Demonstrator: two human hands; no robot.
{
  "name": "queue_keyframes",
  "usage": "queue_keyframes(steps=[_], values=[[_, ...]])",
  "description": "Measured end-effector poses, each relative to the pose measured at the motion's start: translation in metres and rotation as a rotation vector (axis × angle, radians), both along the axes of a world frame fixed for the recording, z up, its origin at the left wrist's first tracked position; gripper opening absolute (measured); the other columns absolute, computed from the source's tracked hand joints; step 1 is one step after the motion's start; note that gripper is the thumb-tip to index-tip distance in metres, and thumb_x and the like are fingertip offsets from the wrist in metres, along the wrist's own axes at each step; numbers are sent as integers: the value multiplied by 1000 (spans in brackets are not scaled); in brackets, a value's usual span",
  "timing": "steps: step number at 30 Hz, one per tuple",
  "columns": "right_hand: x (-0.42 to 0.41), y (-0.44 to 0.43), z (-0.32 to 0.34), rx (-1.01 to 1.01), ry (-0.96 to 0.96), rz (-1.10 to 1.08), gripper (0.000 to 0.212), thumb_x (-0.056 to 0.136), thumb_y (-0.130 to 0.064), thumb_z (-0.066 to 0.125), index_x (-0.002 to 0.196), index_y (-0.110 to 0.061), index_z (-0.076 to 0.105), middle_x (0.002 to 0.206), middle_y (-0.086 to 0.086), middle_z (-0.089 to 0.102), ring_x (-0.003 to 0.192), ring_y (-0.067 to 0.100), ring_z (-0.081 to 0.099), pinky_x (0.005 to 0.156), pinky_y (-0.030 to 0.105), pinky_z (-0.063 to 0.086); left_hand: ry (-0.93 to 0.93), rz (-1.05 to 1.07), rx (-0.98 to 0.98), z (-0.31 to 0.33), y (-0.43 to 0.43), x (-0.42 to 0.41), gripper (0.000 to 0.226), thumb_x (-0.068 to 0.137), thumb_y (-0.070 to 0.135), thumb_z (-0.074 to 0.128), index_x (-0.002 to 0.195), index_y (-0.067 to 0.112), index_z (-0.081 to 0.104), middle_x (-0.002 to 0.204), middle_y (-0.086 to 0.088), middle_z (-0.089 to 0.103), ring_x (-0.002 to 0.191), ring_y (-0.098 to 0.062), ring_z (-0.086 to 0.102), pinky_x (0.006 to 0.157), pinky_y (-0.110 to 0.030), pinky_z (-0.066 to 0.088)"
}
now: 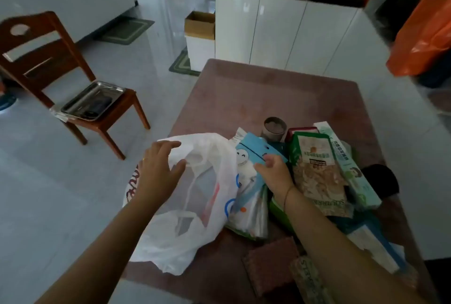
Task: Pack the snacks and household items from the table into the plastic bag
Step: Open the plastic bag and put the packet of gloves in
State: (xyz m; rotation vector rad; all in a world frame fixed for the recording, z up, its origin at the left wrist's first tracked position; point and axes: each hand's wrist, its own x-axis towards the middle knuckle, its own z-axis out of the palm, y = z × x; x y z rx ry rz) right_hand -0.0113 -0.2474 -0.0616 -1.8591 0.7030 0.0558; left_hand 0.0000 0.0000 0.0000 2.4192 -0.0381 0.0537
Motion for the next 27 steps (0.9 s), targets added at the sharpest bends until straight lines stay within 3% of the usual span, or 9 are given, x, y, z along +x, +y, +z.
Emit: queue_keyframes(steps=[4,8,12,18,21,25,27], values=[[4,10,-18,-116,119,-181,69,75,-17,73,134,-2,42,136,15,46,120,33,52,96,38,48,-16,123,334,-27,24,15,60,80,41,65,132,27,41,148,-10,27,137,-32,24,112,-52,14],[12,30,-22,-287,195,-236,87,76,-28,74,143,-5,24,142,18,34,126,37,43,98,44,45,150,175,444,-50,44,30,85,76,51,65,142,27,19,153,-13,16,139,-36,21,111,-55,18],[15,48,-31,-458,262,-244,107,74,-42,74,150,-8,7,151,16,23,135,37,32,105,50,40,305,179,367,-60,55,42,94,73,46,70,143,26,11,152,-12,16,131,-40,36,101,-55,38],[6,64,-45,-583,288,-173,106,77,-34,73,151,-12,-1,156,15,8,139,35,24,109,49,29,351,100,309,-66,56,44,92,74,37,73,143,27,13,142,-13,34,116,-37,53,89,-50,49],[8,64,-48,-559,187,-181,99,80,-22,71,151,-17,2,150,18,17,131,37,35,109,48,35,294,59,284,-67,52,42,73,85,22,64,143,27,20,136,-14,43,110,-35,56,88,-47,50],[10,54,-45,-344,49,-228,101,81,-9,69,152,-20,-2,141,18,37,125,35,47,103,47,42,236,27,210,-68,47,43,66,87,13,59,142,30,27,136,-11,47,112,-34,56,90,-47,48],[14,39,-38,-248,23,-275,93,80,-6,70,151,-15,11,140,17,47,125,36,50,101,45,43,241,34,195,-68,46,47,69,86,11,61,142,33,27,137,-10,47,111,-34,56,88,-47,49]])
